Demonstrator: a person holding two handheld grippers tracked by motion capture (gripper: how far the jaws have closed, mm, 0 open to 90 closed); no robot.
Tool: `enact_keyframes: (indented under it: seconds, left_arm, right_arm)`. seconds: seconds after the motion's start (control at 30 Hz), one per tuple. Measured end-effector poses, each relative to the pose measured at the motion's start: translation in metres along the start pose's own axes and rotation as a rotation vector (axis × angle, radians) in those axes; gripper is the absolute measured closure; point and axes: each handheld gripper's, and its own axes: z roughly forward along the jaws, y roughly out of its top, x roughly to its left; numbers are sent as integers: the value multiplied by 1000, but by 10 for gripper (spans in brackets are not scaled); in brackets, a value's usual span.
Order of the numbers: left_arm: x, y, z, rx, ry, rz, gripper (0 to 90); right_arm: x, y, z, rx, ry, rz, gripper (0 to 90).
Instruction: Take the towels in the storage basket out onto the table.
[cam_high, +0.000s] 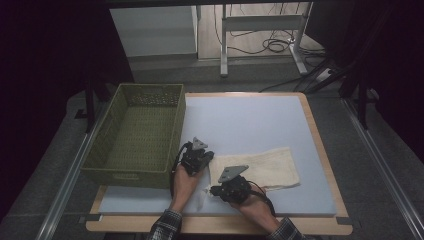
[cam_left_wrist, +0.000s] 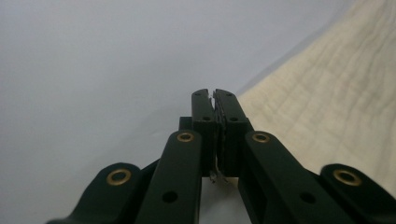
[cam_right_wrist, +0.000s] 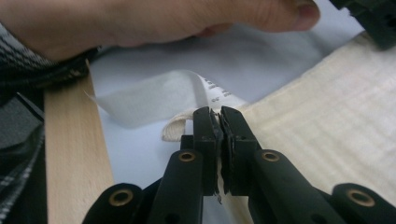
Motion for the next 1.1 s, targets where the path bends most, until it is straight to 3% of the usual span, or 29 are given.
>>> enact_keyframes:
  seconds: [0.13, 0.27, 0.47, 0.57, 1.1]
  left_arm:
    - [-3, 5, -7, -24, 6, 20, 881]
    - [-8, 14, -9, -56, -1, 42, 880]
    - [-16, 24, -2, -68, -22, 73, 879]
    - [-26, 35, 6, -84, -53, 101, 878]
    - [-55, 68, 34, -70, -124, 175, 876]
  right_arm:
    - [1, 4, -4, -25, 7, -2, 855]
    - [-2, 0, -21, -63, -18, 0, 854]
    - [-12, -13, -42, -101, -45, 41, 854]
    - [-15, -18, -51, -113, -59, 50, 854]
    - [-38, -52, -101, -173, -152, 139, 852]
